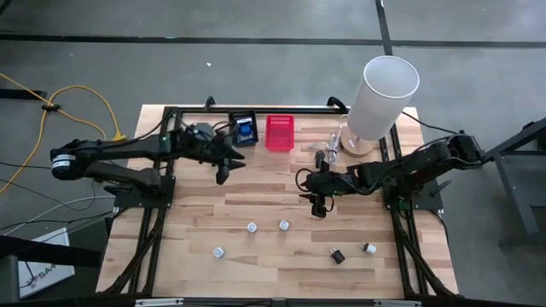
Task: Pick & Place Office items
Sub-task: Put the top blue charger adapter into the red basket
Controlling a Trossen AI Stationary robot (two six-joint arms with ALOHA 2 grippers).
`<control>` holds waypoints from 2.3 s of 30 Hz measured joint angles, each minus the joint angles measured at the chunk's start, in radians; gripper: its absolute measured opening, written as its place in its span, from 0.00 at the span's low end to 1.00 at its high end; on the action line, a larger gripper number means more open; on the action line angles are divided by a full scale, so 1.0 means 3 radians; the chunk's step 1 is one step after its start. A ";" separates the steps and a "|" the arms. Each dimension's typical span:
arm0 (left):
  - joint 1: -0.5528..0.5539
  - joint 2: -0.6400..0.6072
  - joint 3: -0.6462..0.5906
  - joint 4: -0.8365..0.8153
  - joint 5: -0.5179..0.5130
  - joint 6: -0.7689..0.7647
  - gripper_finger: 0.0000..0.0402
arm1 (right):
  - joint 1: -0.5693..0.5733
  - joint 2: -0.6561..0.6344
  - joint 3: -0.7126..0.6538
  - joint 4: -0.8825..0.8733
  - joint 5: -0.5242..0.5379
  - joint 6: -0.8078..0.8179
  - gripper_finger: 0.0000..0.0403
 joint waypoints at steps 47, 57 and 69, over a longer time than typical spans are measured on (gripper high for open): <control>0.1575 0.0795 0.0001 -0.1858 0.0486 0.2475 0.33 | -0.0001 0.0000 0.0000 0.0097 0.0001 0.0000 0.40; 0.1673 0.0806 0.0003 -0.1841 0.0526 0.2472 0.33 | 0.0000 0.0000 0.0000 0.0097 0.0000 0.0000 0.40; 0.1738 0.0806 0.0004 -0.1817 0.0544 0.2451 0.44 | 0.0000 0.0000 -0.0001 0.0097 0.0000 0.0001 0.40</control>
